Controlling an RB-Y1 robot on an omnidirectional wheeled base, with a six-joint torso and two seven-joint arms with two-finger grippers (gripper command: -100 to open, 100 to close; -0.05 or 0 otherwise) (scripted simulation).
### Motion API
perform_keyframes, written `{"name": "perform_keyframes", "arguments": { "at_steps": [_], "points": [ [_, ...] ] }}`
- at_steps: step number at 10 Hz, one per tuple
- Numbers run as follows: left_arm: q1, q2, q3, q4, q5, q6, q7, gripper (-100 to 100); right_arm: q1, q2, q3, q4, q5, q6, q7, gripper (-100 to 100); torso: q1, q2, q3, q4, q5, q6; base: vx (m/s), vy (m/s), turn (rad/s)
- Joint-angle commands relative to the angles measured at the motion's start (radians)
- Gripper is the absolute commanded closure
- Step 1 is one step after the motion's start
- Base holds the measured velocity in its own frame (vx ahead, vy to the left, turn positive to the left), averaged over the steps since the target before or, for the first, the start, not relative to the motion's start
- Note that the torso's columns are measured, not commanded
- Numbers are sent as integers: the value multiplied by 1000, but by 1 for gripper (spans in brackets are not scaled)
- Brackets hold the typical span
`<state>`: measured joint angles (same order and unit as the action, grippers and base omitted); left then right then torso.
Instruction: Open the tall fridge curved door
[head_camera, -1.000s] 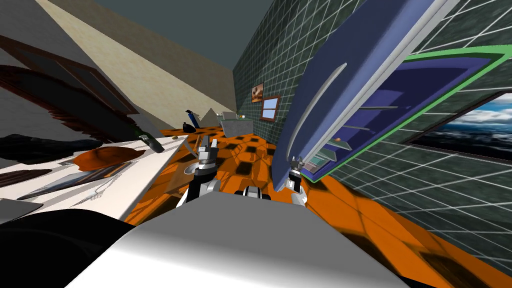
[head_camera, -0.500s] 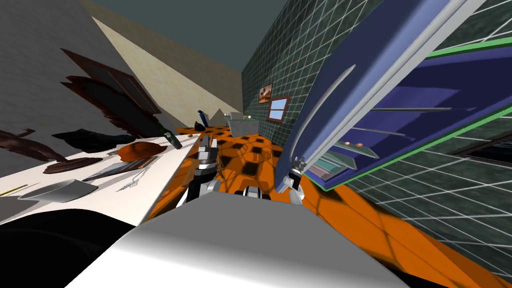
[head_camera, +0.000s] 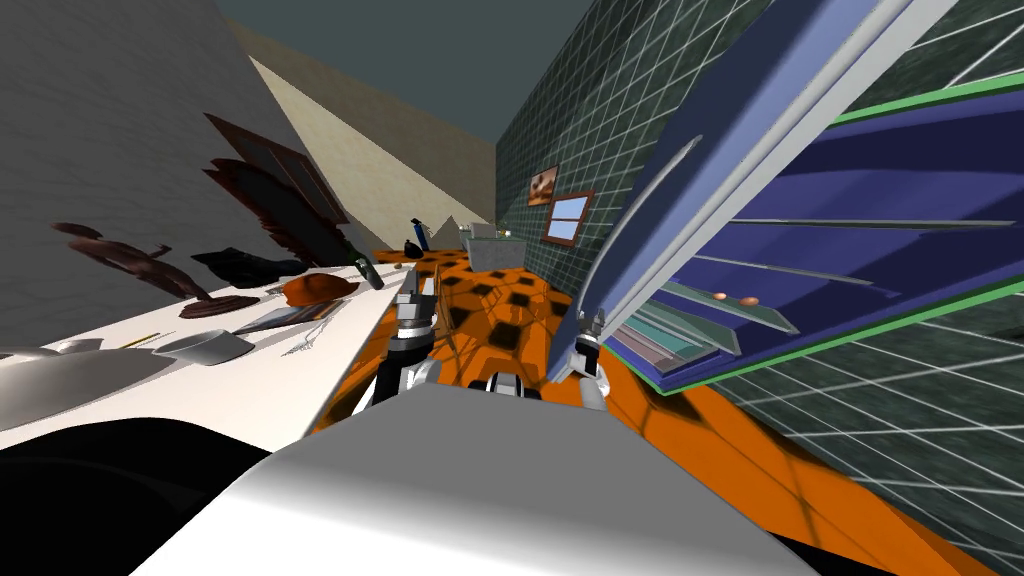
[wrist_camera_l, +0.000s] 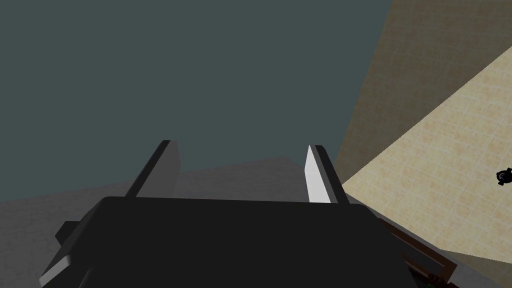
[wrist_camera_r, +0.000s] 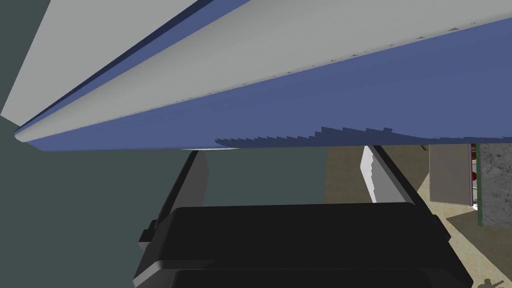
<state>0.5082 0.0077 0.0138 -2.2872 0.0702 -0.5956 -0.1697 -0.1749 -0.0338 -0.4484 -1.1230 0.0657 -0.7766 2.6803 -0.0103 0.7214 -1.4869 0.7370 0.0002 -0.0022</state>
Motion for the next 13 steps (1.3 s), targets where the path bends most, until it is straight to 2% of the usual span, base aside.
{"name": "perform_keyframes", "arguments": {
  "at_steps": [1,2,4,5,6,8,9,11,13],
  "points": [
    [0,0,0,0,0,0,0,0,-7,-12,-3,1,62,67,-78,-100,1,-4,-2,-3,-2,-1,-3,11,-2],
    [0,0,0,0,0,0,0,0,-7,-12,-3,1,62,88,-107,-100,-1,-6,-4,-4,-2,-1,1,12,3],
    [0,0,0,0,0,0,0,0,-7,-12,-3,1,62,118,-116,-100,-6,-9,-5,-7,-6,-1,-1,9,4],
    [0,0,0,0,0,0,0,0,7,-58,51,-30,113,141,-161,-100,-9,-10,-6,-8,-7,-1,-58,-33,369],
    [0,0,0,0,0,0,0,0,7,-58,68,-30,142,169,-183,-100,-8,-7,-5,-5,-5,-5,-57,-70,193],
    [0,0,0,0,0,0,0,0,7,-58,68,-30,207,208,-238,-100,-11,-7,-4,-7,-7,6,-13,-32,-28],
    [0,0,0,0,0,0,0,0,7,-58,68,-30,240,227,-264,-100,-10,-9,-5,-9,-8,5,-1,2,-16],
    [0,0,0,0,0,0,0,0,7,-58,68,-30,242,260,-315,-100,-14,-14,-8,-12,-10,4,3,5,3],
    [0,0,0,0,0,0,0,0,7,-58,68,-30,242,288,-329,-100,-16,-15,-8,-15,-13,5,5,6,-1]
  ]
}}
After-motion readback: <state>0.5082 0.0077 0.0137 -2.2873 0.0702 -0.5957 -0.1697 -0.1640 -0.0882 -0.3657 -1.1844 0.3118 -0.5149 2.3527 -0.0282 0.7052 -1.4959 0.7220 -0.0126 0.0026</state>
